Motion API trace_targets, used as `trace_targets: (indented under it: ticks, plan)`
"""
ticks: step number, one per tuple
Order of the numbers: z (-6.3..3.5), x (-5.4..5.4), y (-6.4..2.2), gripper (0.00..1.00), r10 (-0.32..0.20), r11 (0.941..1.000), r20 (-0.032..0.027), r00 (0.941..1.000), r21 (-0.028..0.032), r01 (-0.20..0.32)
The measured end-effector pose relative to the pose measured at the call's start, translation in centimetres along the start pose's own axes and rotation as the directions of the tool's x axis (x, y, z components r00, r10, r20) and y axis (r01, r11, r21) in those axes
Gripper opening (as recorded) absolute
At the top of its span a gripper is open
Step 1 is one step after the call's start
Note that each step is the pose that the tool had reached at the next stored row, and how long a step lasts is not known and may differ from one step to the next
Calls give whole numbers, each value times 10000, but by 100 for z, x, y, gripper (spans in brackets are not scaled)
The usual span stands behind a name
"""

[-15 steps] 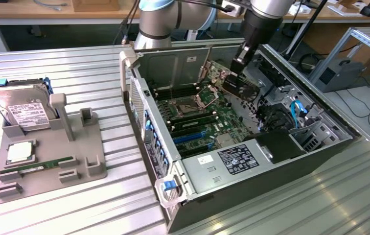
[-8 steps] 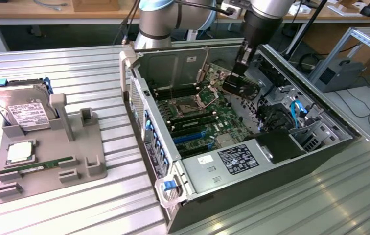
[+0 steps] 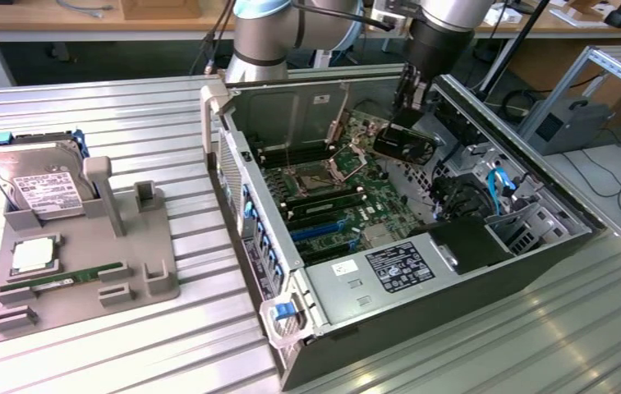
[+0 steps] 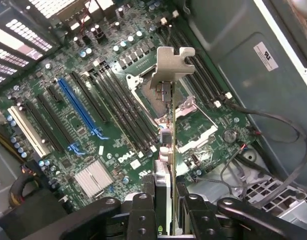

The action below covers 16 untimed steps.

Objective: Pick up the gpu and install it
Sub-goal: 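Insert the gpu into the slot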

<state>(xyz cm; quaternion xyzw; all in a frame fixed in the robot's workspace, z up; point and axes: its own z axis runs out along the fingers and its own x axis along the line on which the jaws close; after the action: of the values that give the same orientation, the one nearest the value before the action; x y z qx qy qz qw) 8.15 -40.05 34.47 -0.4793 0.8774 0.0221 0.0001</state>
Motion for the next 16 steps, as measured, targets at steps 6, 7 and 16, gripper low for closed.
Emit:
trace_targets:
  ticks: [6, 7, 16]
  plan:
    - [2, 0, 0, 27, -849, 9964, -32, 9964, -20, 849]
    - [2, 0, 0, 27, -969, 9953, -37, 9953, -23, 969]
    - [6, 0, 0, 27, -2615, 9652, -94, 9652, -70, 2614]
